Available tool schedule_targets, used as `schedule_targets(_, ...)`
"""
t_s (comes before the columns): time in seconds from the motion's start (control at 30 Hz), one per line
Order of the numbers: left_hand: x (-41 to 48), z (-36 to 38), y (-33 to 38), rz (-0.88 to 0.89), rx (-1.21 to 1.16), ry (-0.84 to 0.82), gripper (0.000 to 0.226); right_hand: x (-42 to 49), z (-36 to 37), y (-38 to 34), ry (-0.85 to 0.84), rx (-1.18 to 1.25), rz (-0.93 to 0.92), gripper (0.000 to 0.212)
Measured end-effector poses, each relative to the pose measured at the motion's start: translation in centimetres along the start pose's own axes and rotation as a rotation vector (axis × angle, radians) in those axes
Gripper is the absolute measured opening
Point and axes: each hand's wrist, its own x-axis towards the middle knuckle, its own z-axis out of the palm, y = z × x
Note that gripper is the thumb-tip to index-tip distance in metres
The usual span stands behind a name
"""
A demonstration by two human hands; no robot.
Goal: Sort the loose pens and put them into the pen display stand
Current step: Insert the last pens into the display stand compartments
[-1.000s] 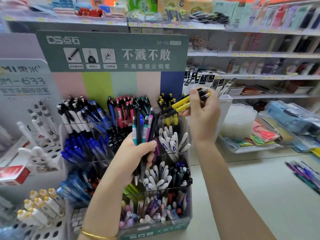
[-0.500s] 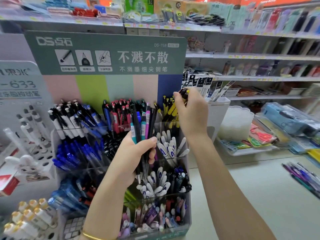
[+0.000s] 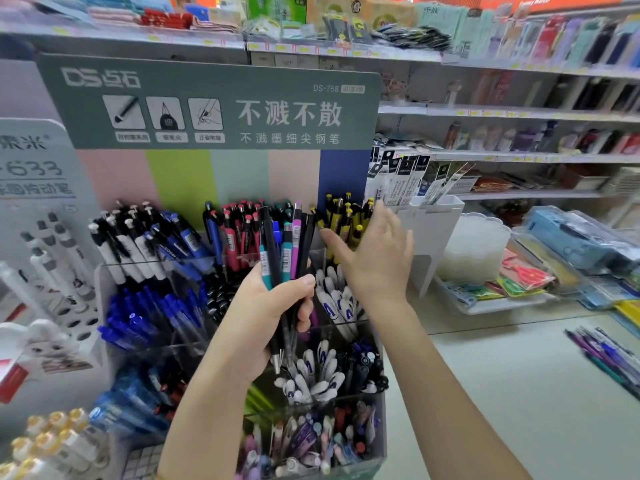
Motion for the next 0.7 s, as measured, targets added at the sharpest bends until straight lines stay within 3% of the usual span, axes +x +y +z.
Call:
schedule_targets(0.17, -0.1, -0.2, 0.2, 0.004, -0.012, -0.018, 0.038, 0.5, 0.3, -1.9, -0.069, -0.156, 0.002, 0.094)
schedule_targets(0.27, 0.0, -0.3, 0.0, 0.005, -0.008, -0.024, 0.043, 1.2, 0.4, -2.4, -0.025, -0.233, -0.010, 0.081)
schedule_targets(0.43, -0.3, -0.2, -0.2, 0.015, 0.020, -0.085, 0.036, 1.7, 0.4, -2.2, -0.009, -0.213, -0.106, 0.064)
schedule_targets(0.53, -0.4, -0.2, -0.2, 0.010, -0.042, -0.103, 0.040, 1.6, -0.1, -1.4, -0.024, -0.055, -0.127, 0.076)
schedule_targets(0.6, -0.6, -0.2, -0.3, 0.006, -0.060, -0.114, 0.042, 1.0, -0.9, -1.1, 0.107, 0.131, -0.147, 0.075)
schedule_targets(0.7, -0.9, -0.3, -0.4, -0.010, -0.066, -0.126, 0.039, -0.5, -2.4, -1.4, 0.322, 0.363, -0.299, 0.036)
